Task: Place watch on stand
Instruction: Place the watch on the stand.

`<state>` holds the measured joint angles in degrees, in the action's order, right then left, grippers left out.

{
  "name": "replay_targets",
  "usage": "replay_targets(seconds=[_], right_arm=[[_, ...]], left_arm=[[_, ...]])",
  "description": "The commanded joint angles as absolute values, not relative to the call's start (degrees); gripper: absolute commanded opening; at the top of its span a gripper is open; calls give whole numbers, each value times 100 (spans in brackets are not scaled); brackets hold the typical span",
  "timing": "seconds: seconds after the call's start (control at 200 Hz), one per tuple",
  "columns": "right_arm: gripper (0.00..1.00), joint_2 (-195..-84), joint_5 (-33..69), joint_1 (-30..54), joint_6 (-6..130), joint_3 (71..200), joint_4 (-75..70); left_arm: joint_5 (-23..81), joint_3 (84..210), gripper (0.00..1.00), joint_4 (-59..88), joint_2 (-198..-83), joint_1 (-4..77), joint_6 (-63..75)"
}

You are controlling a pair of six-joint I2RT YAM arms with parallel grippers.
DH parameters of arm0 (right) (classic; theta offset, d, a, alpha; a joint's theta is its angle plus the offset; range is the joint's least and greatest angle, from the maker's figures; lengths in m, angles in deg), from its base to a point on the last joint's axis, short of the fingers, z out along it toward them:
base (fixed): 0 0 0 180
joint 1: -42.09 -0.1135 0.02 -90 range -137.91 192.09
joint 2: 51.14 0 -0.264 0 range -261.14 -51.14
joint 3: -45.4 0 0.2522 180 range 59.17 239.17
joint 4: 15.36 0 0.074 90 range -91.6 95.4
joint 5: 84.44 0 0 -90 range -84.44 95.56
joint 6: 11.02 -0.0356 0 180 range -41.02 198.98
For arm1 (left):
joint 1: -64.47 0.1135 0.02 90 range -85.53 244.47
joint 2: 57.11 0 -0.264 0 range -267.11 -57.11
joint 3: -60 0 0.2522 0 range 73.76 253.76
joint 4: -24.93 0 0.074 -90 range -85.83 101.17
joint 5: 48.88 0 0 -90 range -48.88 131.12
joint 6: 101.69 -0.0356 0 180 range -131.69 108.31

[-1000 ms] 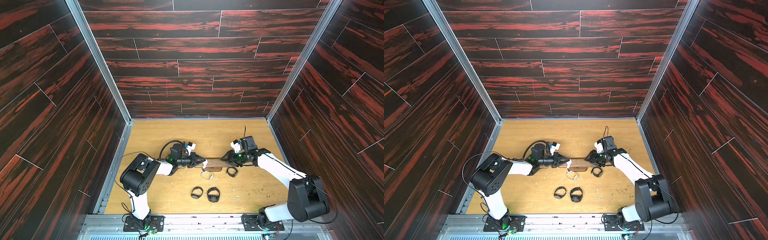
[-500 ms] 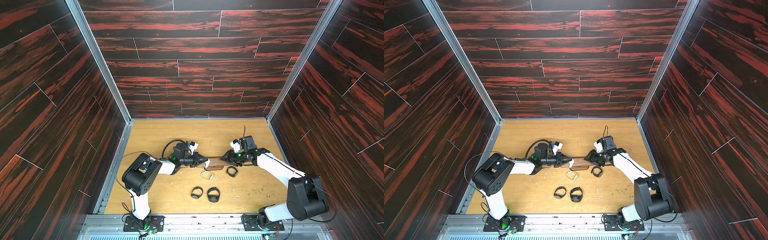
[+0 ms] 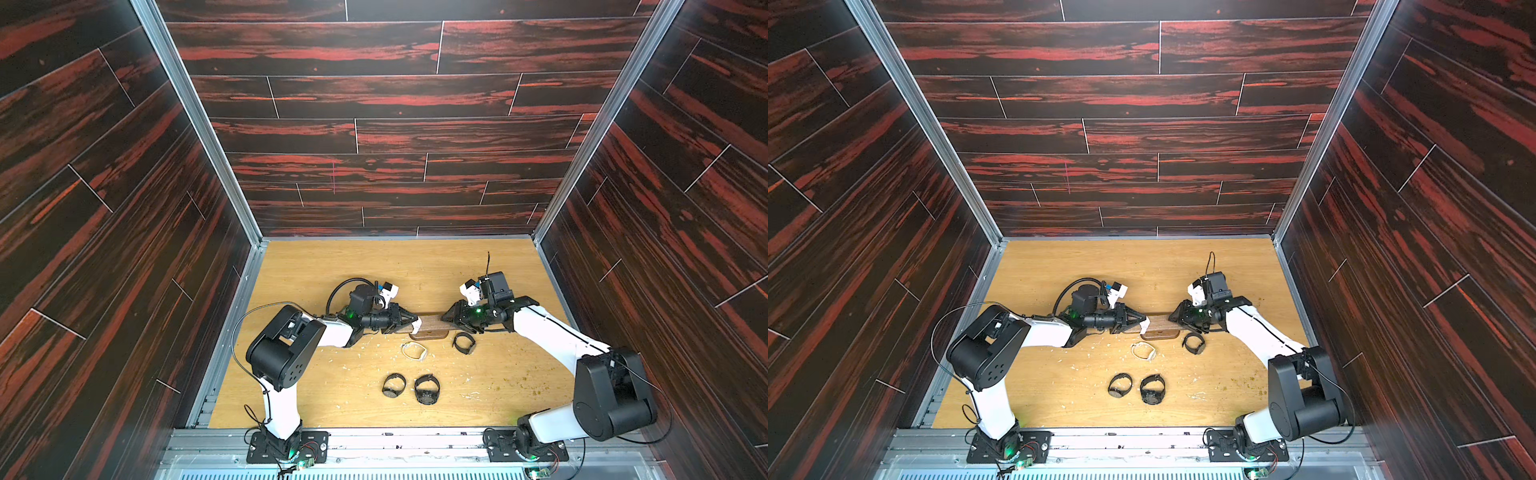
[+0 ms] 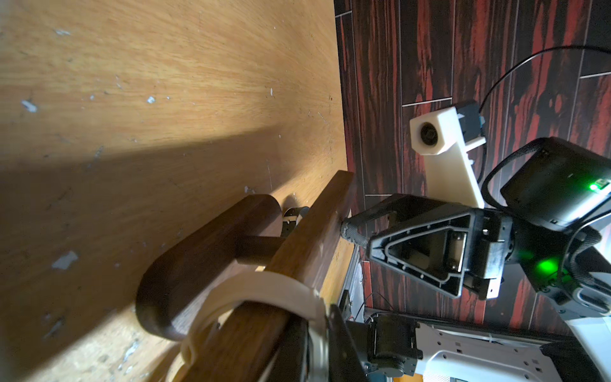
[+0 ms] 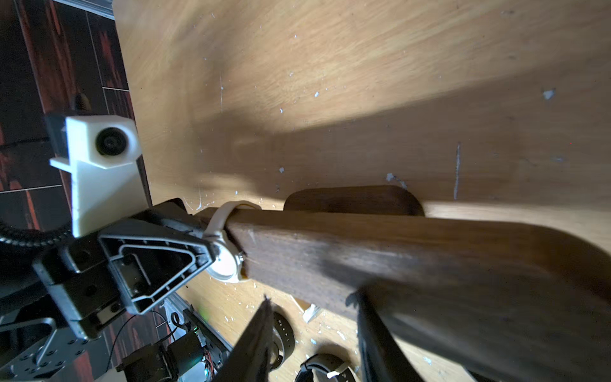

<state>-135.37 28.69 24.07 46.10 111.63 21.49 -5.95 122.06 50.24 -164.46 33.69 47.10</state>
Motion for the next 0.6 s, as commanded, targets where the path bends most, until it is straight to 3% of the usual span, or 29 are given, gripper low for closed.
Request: replay_targets(seconds=[0.0, 0.16, 0.491, 0.591], right_arm=[[44, -13692, 2692, 2368, 4683, 11170, 2484], [44, -13649, 2617, 2371, 4759, 11248, 2612], [46, -13456, 2271, 2383, 4949, 11464, 2989], [54, -13403, 2161, 2385, 4999, 11500, 3061]], left_arm=[[-427, 12405, 15, 3882, -16093, 3318, 4041], [-234, 12615, 15, 2576, -15784, 3318, 3210], [-161, 12653, 18, 2243, -15783, 3318, 3058], [-77, 12709, 19, 2017, -15783, 3318, 2925]])
